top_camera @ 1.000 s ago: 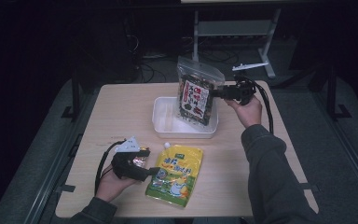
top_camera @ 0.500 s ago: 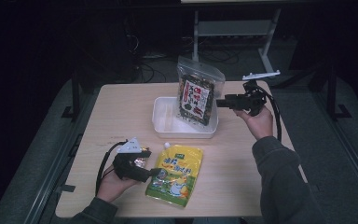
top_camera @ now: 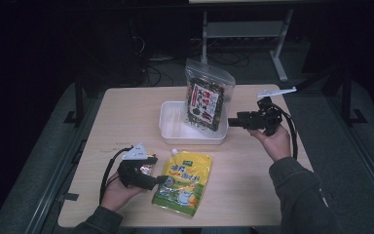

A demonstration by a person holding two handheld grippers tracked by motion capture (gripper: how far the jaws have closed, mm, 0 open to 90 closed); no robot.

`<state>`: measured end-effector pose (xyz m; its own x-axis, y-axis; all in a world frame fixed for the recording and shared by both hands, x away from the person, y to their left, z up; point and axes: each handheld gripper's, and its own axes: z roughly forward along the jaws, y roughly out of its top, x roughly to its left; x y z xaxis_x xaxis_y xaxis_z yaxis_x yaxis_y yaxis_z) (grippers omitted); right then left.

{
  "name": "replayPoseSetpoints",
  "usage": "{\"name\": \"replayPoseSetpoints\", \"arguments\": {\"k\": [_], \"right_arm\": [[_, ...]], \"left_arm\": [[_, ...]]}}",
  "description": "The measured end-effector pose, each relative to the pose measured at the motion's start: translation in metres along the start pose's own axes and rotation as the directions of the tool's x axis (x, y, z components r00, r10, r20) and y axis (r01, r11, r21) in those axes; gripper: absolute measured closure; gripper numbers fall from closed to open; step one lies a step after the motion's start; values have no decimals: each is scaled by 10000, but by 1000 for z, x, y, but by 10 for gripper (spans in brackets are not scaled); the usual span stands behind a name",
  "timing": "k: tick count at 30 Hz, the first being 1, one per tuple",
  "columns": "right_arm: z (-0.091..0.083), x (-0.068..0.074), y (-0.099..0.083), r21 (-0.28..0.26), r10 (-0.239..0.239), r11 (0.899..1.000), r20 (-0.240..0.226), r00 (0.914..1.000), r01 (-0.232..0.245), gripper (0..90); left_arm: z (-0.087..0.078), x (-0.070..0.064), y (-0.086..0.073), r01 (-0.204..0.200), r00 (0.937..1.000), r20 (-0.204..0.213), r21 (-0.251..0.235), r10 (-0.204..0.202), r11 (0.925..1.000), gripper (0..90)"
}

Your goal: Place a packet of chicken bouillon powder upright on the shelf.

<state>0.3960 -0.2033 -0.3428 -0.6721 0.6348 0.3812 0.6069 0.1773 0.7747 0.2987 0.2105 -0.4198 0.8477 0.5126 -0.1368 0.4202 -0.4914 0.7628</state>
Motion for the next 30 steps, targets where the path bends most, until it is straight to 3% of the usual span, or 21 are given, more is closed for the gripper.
{"name": "replayPoseSetpoints", "arguments": {"k": [8, 16, 23, 30], "right_arm": [[4, 11, -26, 339, 52, 9994, -321, 9995, -41, 345], [16, 20, -40, 891, 50, 9960, -541, 9985, -2, 342], [35, 26, -49, 1591, -66, 9871, -547, 9985, 152, 357], [53, 35, -52, 2129, -121, 9767, -775, 9969, 284, 363]], "left_arm": [[2, -2, 0, -32, 10000, 35, 96, 32, 9999, 187], [6, -3, -1, -73, 9999, 90, 270, 70, 9996, 212], [9, -2, -4, 5, 10000, 91, 497, -9, 9988, 285], [13, -5, -5, -218, 9996, 191, 837, 203, 9963, 349]]}}
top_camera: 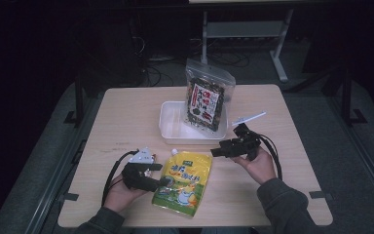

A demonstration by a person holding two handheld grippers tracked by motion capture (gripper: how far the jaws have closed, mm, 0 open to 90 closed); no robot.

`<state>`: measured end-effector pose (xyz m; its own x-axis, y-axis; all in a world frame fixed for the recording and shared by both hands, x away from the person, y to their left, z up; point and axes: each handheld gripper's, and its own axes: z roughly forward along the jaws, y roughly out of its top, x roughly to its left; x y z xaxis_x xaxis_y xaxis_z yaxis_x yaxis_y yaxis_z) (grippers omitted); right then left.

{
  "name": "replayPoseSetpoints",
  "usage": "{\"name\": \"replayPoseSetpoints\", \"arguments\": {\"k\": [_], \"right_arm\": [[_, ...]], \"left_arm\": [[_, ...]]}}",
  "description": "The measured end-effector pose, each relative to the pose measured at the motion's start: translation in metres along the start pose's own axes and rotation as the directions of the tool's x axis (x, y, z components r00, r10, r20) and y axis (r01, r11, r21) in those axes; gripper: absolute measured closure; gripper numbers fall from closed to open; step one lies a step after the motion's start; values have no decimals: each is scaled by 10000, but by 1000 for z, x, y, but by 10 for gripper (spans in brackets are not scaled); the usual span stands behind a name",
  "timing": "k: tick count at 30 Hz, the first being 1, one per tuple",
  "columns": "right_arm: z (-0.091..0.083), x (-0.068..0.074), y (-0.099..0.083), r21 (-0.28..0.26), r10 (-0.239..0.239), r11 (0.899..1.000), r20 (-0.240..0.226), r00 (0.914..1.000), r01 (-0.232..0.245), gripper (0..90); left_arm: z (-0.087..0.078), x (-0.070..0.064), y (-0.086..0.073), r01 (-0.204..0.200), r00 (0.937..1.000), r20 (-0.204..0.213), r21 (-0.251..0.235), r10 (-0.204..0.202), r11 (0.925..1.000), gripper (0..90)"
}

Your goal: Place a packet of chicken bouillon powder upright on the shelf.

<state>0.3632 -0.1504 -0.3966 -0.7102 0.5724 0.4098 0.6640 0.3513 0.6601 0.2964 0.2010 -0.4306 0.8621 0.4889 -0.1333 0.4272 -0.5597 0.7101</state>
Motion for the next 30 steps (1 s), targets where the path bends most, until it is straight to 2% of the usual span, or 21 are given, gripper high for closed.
{"name": "replayPoseSetpoints", "arguments": {"k": [3, 14, 18, 22, 30], "right_arm": [[8, 1, -2, 236, 26, 9997, 11, 10000, -26, 369], [33, -8, -7, 972, 357, 9946, 47, 9994, -360, 396], [42, -14, -8, 1283, 655, 9895, 136, 9978, -667, 403], [50, -18, -9, 1510, 745, 9856, 147, 9971, -759, 423], [65, -25, -11, 1915, 1103, 9757, -104, 9938, -1063, 512]], "left_arm": [[2, -1, 0, -62, 10000, 51, 177, 61, 9998, 392], [6, -1, -2, -27, 9998, 186, 442, 19, 9990, 435], [8, -2, -3, -42, 9998, 199, 543, 32, 9985, 435], [11, -2, -3, -18, 9997, 245, 674, 2, 9977, 437], [14, -2, -4, -14, 9997, 251, 845, -7, 9964, 437]]}}
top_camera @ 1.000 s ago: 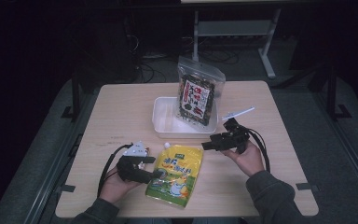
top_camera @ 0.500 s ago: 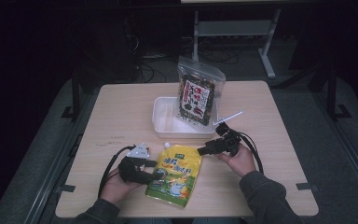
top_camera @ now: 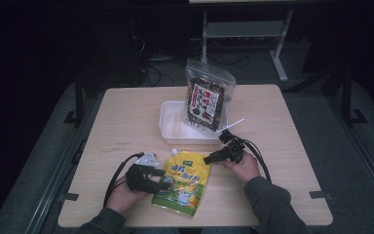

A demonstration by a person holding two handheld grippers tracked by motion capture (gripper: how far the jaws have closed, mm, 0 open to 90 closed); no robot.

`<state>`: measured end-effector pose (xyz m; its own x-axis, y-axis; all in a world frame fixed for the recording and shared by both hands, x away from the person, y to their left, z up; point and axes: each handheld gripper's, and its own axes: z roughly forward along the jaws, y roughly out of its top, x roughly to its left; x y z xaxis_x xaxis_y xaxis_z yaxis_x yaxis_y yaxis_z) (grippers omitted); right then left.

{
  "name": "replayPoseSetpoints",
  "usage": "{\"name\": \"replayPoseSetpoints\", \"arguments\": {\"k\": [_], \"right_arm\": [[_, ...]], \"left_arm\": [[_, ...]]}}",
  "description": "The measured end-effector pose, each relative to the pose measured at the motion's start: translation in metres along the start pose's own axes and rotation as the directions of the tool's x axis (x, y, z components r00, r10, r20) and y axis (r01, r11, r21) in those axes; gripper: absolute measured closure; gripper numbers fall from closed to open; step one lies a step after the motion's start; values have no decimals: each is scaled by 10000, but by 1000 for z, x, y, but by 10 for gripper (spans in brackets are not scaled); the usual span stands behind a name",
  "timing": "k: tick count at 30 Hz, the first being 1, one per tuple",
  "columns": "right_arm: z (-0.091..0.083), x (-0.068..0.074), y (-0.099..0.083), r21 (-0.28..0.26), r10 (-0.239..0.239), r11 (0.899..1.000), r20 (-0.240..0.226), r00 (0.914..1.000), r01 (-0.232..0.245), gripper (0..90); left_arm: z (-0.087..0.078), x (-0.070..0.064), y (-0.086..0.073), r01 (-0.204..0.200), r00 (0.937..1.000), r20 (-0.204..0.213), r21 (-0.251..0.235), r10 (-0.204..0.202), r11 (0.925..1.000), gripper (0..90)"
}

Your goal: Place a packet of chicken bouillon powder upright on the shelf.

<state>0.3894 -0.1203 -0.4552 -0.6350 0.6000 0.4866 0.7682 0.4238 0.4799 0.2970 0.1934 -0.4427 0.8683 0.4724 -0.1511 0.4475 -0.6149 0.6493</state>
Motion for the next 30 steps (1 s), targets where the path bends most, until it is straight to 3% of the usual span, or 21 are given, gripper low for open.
{"name": "replayPoseSetpoints", "arguments": {"k": [8, 15, 22, 30], "right_arm": [[6, -4, 1, 236, 138, 9996, -287, 9995, -131, 668], [2, -9, 0, 219, 326, 9993, -748, 9967, -310, 884], [-7, -4, 1, 212, 149, 9997, -914, 9957, -131, 896], [-25, 5, 0, -287, -188, 9995, -1061, 9942, 158, 897]], "left_arm": [[3, 1, 0, 15, 10000, 33, 187, -16, 9998, 437], [3, 2, -1, 53, 10000, 34, 126, -54, 9999, 433], [1, 3, 0, 156, 9999, 51, -127, -156, 9998, 400], [-4, 5, 1, 492, 9987, -92, -543, -498, 9973, 261]]}}
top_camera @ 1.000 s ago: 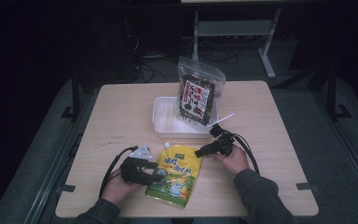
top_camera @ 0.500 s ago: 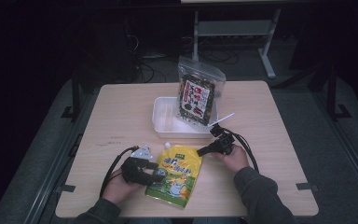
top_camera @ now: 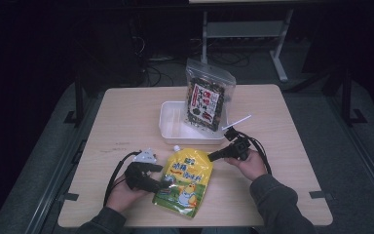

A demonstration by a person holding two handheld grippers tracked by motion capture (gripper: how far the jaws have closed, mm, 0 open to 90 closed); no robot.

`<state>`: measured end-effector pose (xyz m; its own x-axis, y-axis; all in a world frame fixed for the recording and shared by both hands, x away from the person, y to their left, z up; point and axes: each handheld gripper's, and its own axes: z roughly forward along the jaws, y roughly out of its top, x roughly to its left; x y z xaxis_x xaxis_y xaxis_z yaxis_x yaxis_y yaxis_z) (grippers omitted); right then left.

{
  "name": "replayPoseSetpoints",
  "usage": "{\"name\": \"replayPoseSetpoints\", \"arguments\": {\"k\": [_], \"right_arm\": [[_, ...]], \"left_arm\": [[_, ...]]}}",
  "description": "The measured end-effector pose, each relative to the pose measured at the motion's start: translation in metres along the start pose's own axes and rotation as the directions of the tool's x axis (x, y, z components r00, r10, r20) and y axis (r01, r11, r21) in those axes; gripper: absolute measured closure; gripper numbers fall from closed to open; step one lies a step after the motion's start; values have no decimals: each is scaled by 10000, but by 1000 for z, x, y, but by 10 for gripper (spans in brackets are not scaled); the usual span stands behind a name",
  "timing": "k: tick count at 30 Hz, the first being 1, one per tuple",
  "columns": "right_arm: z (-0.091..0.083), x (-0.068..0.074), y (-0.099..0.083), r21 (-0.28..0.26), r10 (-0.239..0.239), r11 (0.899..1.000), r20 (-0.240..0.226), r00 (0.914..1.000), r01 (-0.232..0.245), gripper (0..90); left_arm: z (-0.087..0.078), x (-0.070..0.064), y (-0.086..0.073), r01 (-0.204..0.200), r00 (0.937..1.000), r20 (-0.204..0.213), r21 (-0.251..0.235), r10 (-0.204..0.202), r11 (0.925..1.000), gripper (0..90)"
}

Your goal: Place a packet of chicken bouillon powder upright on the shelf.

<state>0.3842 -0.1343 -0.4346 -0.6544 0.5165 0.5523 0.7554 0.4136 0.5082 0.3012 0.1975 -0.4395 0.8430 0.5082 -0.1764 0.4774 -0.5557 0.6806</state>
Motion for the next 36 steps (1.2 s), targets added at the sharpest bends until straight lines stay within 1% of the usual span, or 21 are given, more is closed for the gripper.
{"name": "replayPoseSetpoints", "arguments": {"k": [1, 2, 4, 6, 10, 11, 15, 16, 20, 24, 27, 28, 29, 30, 31, 32, 34, 36], "right_arm": [[-3, 2, 0, -84, -33, 10000, -43, 10000, 33, 898], [-5, 3, 0, -172, -42, 9998, -90, 10000, 40, 898], [-9, 5, -1, -291, -97, 9995, -172, 9998, 92, 898], [-14, 8, 0, -392, -227, 9990, -179, 9996, 220, 898], [-23, 18, 3, -654, -574, 9963, -236, 9981, 558, 898], [-26, 21, 4, -708, -690, 9952, -243, 9973, 671, 898], [-31, 27, 6, -861, -922, 9923, -348, 9951, 889, 898], [-33, 28, 6, -897, -1034, 9910, -372, 9939, 997, 898], [-38, 34, 8, -1021, -1243, 9876, -461, 9912, 1191, 898], [-44, 40, 11, -1195, -1487, 9827, -544, 9874, 1415, 898], [-45, 42, 11, -1162, -1566, 9819, -532, 9862, 1496, 898], [-45, 43, 11, -1182, -1569, 9817, -550, 9861, 1496, 898], [-46, 43, 11, -1205, -1568, 9815, -574, 9860, 1490, 898], [-46, 43, 11, -1199, -1580, 9813, -563, 9858, 1505, 899], [-46, 43, 11, -1227, -1598, 9808, -607, 9853, 1515, 899], [-46, 43, 11, -1252, -1584, 9808, -645, 9853, 1495, 898], [-48, 44, 12, -1234, -1633, 9802, -604, 9847, 1550, 898], [-50, 45, 12, -1309, -1701, 9782, -603, 9836, 1612, 898]], "left_arm": [[0, 0, 0, 44, 10000, -23, -37, -44, 10000, 233], [-1, 1, 0, 191, 9998, -20, -122, -191, 9997, 212], [-1, 2, 0, 381, 9992, 85, -290, -378, 9989, 187], [-2, 3, 0, 485, 9987, 145, -434, -479, 9979, 177], [-2, 4, -1, 579, 9981, 218, -465, -569, 9972, 175], [-1, 5, -1, 674, 9970, 411, -522, -653, 9964, 175], [0, 6, -1, 796, 9941, 783, -564, -751, 9952, 182], [1, 7, -1, 826, 9930, 894, -542, -776, 9951, 185], [3, 8, 0, 936, 9880, 1288, -589, -855, 9939, 211], [5, 8, 1, 921, 9846, 1544, -586, -821, 9940, 268], [5, 10, 0, 986, 9786, 1879, -670, -845, 9929, 339], [5, 11, 0, 1092, 9749, 2024, -710, -928, 9915, 349], [5, 11, 0, 1099, 9723, 2150, -745, -917, 9911, 385], [4, 12, 0, 1090, 9717, 2189, -816, -889, 9907, 419], [4, 13, 0, 1114, 9706, 2230, -818, -908, 9904, 432], [3, 14, 0, 1190, 9692, 2266, -895, -961, 9889, 454], [0, 17, -1, 1272, 9650, 2433, -1054, -984, 9863, 521], [-2, 18, -2, 1325, 9620, 2549, -1223, -979, 9836, 594]]}}
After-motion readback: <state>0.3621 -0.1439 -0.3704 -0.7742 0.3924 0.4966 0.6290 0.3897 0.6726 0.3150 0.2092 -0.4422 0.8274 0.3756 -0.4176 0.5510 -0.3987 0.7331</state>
